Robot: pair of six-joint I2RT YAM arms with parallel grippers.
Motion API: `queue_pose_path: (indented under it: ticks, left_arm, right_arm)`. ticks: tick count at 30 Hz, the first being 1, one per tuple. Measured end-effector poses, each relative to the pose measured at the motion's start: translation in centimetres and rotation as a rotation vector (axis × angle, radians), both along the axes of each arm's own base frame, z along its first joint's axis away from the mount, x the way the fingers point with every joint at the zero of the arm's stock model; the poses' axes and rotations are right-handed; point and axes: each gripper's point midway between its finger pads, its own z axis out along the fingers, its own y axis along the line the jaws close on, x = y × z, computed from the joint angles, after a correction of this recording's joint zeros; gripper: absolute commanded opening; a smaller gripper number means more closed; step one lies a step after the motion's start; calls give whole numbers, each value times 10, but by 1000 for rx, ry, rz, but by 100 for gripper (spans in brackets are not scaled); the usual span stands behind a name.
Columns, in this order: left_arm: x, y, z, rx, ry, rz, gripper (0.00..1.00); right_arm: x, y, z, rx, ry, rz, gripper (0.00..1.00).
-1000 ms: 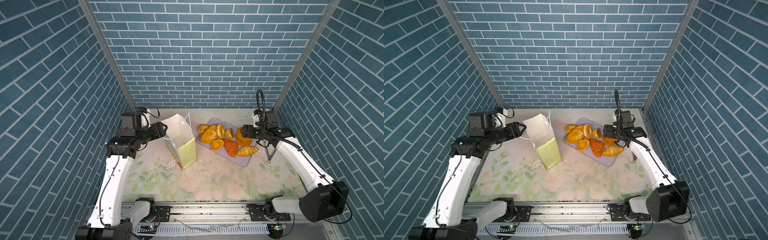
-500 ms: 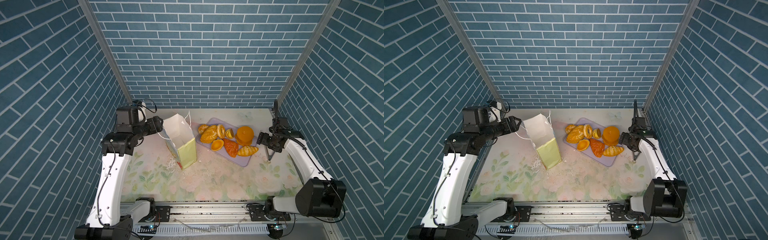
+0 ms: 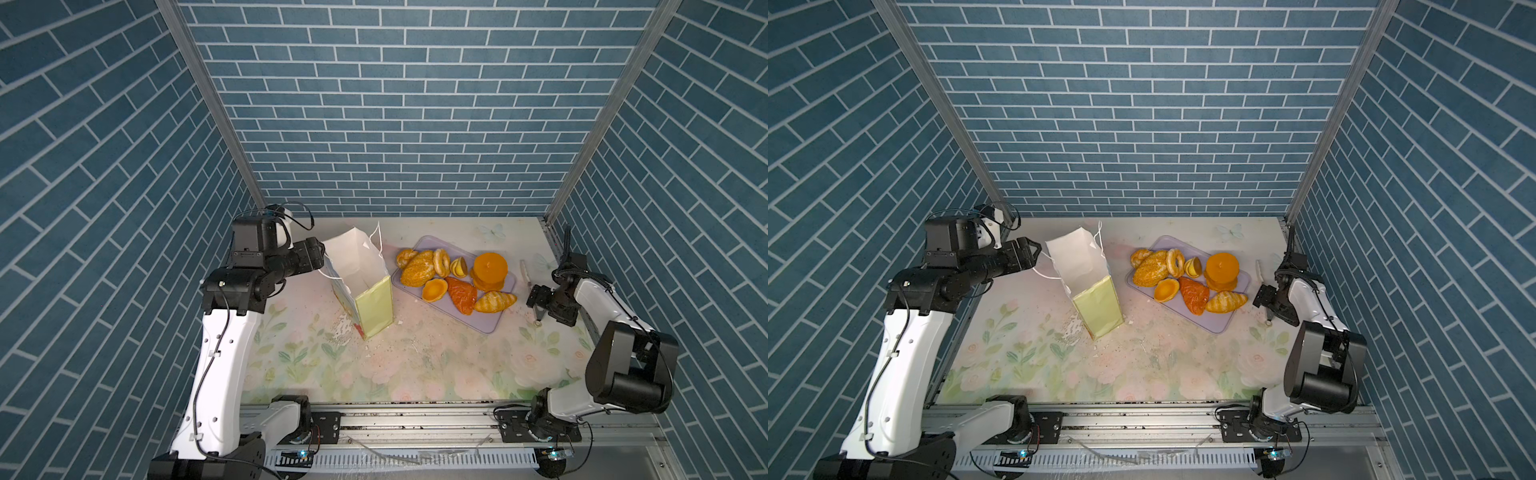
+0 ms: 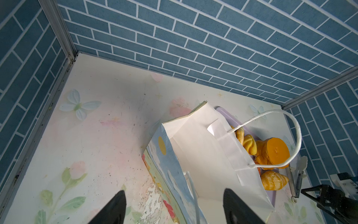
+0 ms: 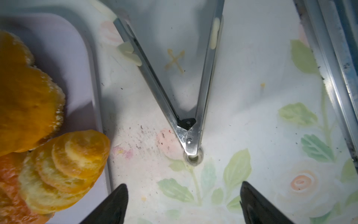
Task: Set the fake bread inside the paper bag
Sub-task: 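Lower the right gripper onto the silver tongs and grasp them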
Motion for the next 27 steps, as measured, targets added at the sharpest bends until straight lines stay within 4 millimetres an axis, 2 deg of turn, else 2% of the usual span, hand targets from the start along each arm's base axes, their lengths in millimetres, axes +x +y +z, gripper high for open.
queue_pose_path:
  ticks: [8,16,23,27]
  left_arm:
    - [-1,1,0,-7,3,10,80]
    - [0,1,-3,-14,9,19,80]
    - [4,2,-13,-9,35,24,80]
    - [7,2,-15,-8,38,25,80]
  right_arm:
    - [5,-6,-24,-6,50,25,88]
    - [8,-23,-50,8,91,2,83]
    - [39,-32,-54,8,76,34,77]
    - [48,-33,-54,12,66,55,72]
